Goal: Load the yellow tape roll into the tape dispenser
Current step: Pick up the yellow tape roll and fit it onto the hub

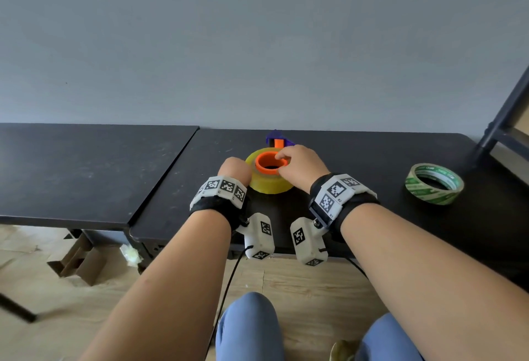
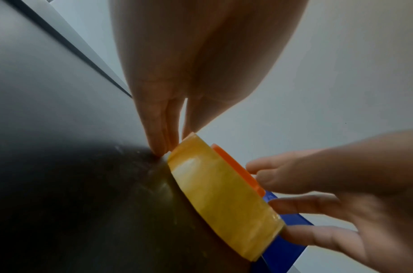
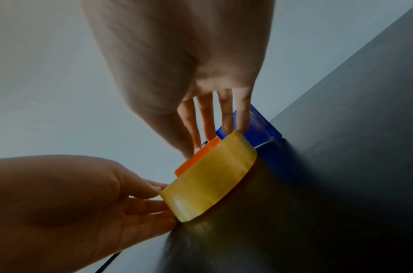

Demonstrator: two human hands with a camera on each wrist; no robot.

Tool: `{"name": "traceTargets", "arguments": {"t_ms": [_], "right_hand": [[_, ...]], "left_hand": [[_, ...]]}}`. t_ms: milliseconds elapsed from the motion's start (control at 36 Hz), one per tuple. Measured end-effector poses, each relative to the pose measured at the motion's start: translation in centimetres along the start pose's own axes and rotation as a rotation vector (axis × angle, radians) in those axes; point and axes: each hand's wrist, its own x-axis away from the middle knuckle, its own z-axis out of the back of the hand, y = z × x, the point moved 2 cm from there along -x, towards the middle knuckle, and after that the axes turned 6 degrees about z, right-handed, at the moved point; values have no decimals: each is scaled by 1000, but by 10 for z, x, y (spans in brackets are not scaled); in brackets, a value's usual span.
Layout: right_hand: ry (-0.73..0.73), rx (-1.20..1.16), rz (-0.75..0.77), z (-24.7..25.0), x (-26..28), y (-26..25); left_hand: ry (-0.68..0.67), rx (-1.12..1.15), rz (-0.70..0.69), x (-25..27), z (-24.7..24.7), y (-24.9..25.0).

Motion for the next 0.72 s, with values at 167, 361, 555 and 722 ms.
{"name": "traceTargets", "arguments": {"t_ms": [167,361,555,722], "right_hand": [[-142,126,63,-3,5,-3],[-147,140,55,-5,11,0],[-54,-41,9,5,18,9],[25,-312,18,24,29,12]], "left_hand": [[-45,-222,-67,-3,-1,2],[-12,40,-67,4,-1,-2],[-38,571,-37,9,-7,5],[-41,595,1,16,-7,24]]}}
